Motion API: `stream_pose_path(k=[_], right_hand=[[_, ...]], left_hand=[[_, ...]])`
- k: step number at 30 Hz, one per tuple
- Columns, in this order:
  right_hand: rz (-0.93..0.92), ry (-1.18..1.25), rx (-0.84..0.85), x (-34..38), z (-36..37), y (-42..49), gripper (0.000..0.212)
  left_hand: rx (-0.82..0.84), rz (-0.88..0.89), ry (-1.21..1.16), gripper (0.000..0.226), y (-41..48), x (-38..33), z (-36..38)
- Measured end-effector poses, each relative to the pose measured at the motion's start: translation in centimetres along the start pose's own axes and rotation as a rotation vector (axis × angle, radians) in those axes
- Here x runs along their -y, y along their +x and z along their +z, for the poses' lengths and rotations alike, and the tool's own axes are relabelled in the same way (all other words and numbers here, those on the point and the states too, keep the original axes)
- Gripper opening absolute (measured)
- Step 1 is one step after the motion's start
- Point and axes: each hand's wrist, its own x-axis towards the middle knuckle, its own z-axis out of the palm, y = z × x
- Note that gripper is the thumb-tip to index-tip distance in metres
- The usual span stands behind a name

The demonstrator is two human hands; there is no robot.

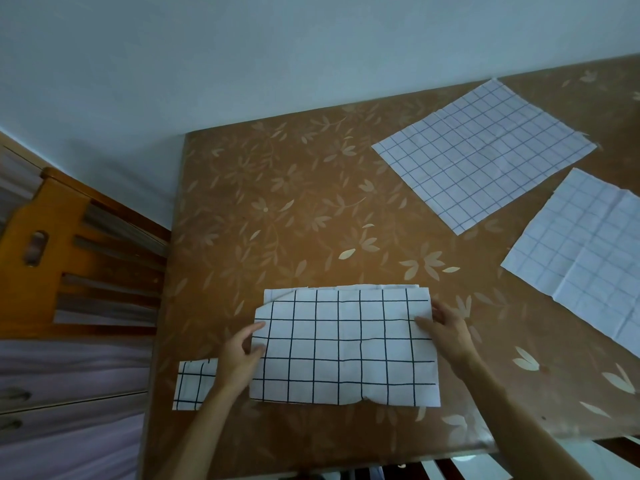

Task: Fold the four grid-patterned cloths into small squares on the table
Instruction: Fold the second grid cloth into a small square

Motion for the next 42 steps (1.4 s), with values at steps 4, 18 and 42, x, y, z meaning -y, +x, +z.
stream_pose_path(k=[4, 18, 42], right_hand=[[-0.049, -0.012, -0.002, 0.4, 0.3, -0.1, 0.038], [-0.107, -0.106, -0.122, -1.1, 0.4, 0.6, 0.047], [-0.682, -1.211, 0.197, -9.4, 5.8, -7.0, 0.059]], left_hand=[[-0.007, 0.135, 0.042, 0.059, 0.1, 0.1, 0.2], [-0.070, 0.214, 0.358, 0.057, -0.6, 2.3, 1.6], [0.106, 0.588, 0.856, 0.055, -6.0, 6.1, 9.5]])
